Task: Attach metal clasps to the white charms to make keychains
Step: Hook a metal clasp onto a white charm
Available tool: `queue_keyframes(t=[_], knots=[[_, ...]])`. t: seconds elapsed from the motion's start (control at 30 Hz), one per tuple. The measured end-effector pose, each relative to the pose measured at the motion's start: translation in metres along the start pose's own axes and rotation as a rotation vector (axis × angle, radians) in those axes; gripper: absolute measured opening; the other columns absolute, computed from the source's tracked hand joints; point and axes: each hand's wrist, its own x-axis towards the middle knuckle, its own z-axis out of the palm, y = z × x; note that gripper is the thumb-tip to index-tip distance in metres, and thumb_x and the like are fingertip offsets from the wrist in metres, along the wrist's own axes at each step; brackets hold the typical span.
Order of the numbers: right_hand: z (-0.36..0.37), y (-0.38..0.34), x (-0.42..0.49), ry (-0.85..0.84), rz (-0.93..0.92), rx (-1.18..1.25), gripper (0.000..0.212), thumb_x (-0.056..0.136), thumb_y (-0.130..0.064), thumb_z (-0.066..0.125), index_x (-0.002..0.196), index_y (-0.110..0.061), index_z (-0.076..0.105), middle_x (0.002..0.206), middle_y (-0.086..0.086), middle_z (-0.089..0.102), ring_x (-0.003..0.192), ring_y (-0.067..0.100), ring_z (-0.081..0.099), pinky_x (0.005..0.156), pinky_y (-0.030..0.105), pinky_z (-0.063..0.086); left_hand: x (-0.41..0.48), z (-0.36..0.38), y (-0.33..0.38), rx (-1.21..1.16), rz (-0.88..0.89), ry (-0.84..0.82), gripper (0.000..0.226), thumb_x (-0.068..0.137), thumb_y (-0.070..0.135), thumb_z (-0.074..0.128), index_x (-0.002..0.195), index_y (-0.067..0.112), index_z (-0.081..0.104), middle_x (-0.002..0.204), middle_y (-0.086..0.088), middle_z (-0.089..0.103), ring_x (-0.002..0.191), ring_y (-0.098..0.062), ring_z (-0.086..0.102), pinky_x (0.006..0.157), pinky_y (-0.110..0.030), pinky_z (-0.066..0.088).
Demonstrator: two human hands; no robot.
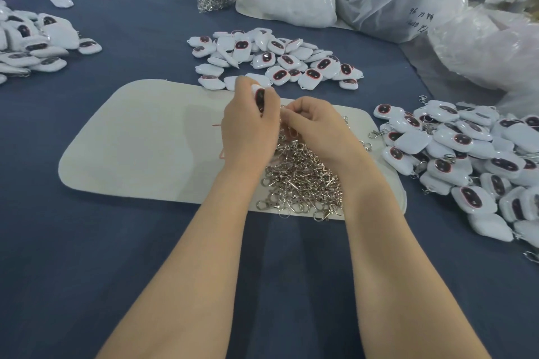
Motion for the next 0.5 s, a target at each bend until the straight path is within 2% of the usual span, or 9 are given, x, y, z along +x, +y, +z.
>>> queue_keyframes(t=[0.07, 0.17, 0.23, 0.3, 0.33, 0.37, 0.43, 0.5], knots=[[-0.003, 0.004, 0.002, -0.038, 0.035, 0.072, 0.016, 0.095, -0.012, 0.056, 0.081, -0.005, 0.061, 0.064, 0.003, 0.06, 0.056, 0.012, 0.05, 0.062, 0.028, 0.042, -0.001, 0.001, -0.002, 0.068, 0.111, -0.03, 0.013, 0.096, 0.026, 0.046, 0.094, 0.015, 0.042, 0.065, 0.011, 0.045, 0.061, -0.012, 0.044, 0.055, -0.027, 0.025], [-0.007, 0.007, 0.003, -0.089, 0.063, 0.149, 0.027, 0.096, -0.011, 0.054, 0.092, 0.015, 0.06, 0.076, 0.017, 0.057, 0.061, 0.016, 0.049, 0.071, 0.036, 0.042, -0.005, 0.001, -0.001, 0.145, 0.225, -0.048, 0.011, 0.096, 0.027, 0.046, 0.097, 0.017, 0.042, 0.066, 0.013, 0.044, 0.064, -0.018, 0.045, 0.056, -0.026, 0.024], [-0.005, 0.006, 0.001, -0.059, 0.068, 0.246, 0.024, 0.095, -0.011, 0.055, 0.088, 0.011, 0.062, 0.074, 0.014, 0.058, 0.059, 0.014, 0.049, 0.067, 0.032, 0.044, -0.005, 0.001, 0.001, 0.091, 0.201, -0.044, 0.011, 0.096, 0.027, 0.047, 0.093, 0.018, 0.041, 0.066, 0.013, 0.046, 0.062, -0.01, 0.047, 0.054, -0.024, 0.028], [-0.002, 0.003, 0.001, -0.01, 0.043, 0.334, 0.015, 0.093, -0.01, 0.058, 0.081, -0.003, 0.063, 0.069, 0.006, 0.06, 0.06, 0.013, 0.052, 0.063, 0.027, 0.047, 0.0, 0.001, 0.002, -0.077, 0.034, -0.012, 0.011, 0.095, 0.025, 0.047, 0.087, 0.019, 0.043, 0.068, 0.012, 0.049, 0.06, -0.001, 0.049, 0.055, -0.014, 0.034], [0.0, 0.002, 0.001, 0.006, 0.022, 0.354, 0.012, 0.092, -0.01, 0.06, 0.082, -0.007, 0.063, 0.07, 0.004, 0.062, 0.063, 0.013, 0.055, 0.064, 0.027, 0.049, 0.004, 0.001, 0.001, -0.189, -0.101, -0.006, 0.012, 0.094, 0.025, 0.048, 0.084, 0.02, 0.045, 0.071, 0.008, 0.051, 0.061, -0.001, 0.049, 0.06, -0.014, 0.037], [0.002, 0.001, 0.001, 0.015, 0.002, 0.361, 0.009, 0.091, -0.01, 0.061, 0.082, -0.01, 0.063, 0.073, 0.003, 0.063, 0.068, 0.013, 0.058, 0.067, 0.027, 0.052, 0.008, 0.0, 0.001, -0.306, -0.261, -0.026, 0.012, 0.093, 0.024, 0.047, 0.083, 0.019, 0.048, 0.073, 0.003, 0.053, 0.063, -0.007, 0.049, 0.063, -0.02, 0.04], [0.006, 0.0, 0.002, 0.023, -0.024, 0.329, 0.008, 0.089, -0.011, 0.063, 0.083, -0.015, 0.063, 0.077, 0.0, 0.065, 0.077, 0.014, 0.06, 0.076, 0.03, 0.055, 0.013, -0.003, 0.0, -0.534, -0.569, -0.102, 0.018, 0.092, 0.021, 0.046, 0.079, 0.014, 0.055, 0.064, -0.002, 0.054, 0.051, -0.012, 0.047, 0.051, -0.024, 0.041], [0.008, 0.0, 0.002, 0.04, -0.047, 0.273, 0.011, 0.088, -0.011, 0.064, 0.082, -0.019, 0.063, 0.078, -0.003, 0.065, 0.079, 0.015, 0.059, 0.082, 0.036, 0.053, 0.014, -0.006, 0.001, -0.769, -0.761, -0.156, 0.024, 0.092, 0.017, 0.046, 0.072, 0.01, 0.057, 0.048, 0.002, 0.05, 0.037, -0.006, 0.04, 0.039, -0.017, 0.033]])
